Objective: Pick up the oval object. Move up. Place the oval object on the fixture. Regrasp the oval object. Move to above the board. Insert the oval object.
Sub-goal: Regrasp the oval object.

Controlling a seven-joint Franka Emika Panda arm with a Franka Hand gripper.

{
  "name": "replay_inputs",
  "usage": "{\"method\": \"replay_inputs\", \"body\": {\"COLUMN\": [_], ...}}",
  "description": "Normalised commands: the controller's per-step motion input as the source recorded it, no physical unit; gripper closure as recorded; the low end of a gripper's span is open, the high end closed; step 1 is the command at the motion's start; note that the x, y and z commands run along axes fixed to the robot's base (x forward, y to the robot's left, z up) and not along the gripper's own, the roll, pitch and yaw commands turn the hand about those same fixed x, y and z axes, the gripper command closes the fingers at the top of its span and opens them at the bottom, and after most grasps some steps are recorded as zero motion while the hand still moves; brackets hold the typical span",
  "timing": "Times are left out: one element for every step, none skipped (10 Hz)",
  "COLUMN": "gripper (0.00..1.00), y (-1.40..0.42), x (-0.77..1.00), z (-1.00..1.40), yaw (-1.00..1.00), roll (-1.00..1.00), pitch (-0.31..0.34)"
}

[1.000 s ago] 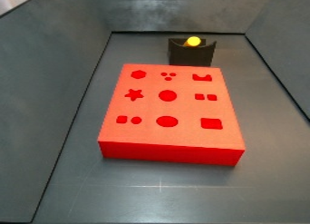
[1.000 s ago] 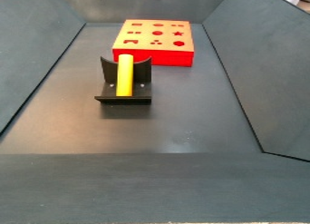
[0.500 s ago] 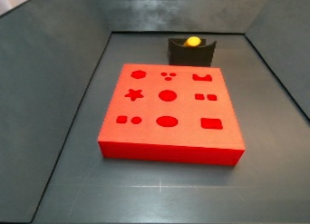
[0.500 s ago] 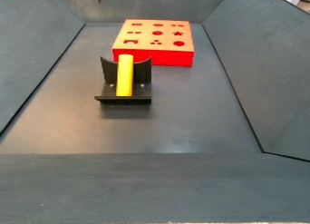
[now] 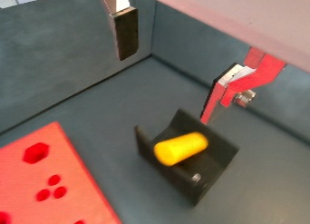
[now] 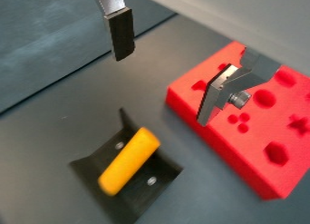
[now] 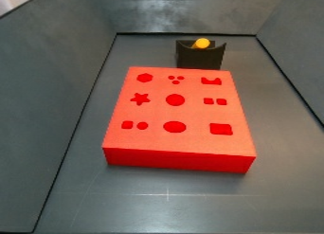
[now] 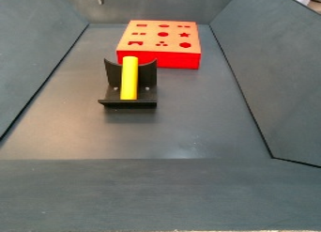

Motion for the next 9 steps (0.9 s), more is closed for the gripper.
{"method": "replay_inputs", "body": {"gripper": [0.0, 0.0, 0.0, 0.0, 0.0, 0.0, 0.0, 0.0, 0.0], "y": [-0.02, -0.02, -0.02, -0.02, -0.02, -0.02, -0.03, -0.03, -0.03], "x": [-0.03, -0.02, 0.0, 0.01, 0.02, 0.04, 0.06, 0.07, 0.08], "z": [0.01, 0.02, 0.01, 0.0, -0.01, 0.0, -0.01, -0.01, -0.01], "yaw": [0.04, 0.04, 0.04, 0.04, 0.04, 0.05, 0.05, 0.06, 0.07], "roll": [1.0, 1.0, 1.0, 1.0, 1.0, 1.0, 1.0, 1.0, 1.0], "pitch": [-0.011, -0.008, -0.004, 0.0, 0.01, 0.018, 0.035, 0.052, 0.087]}}
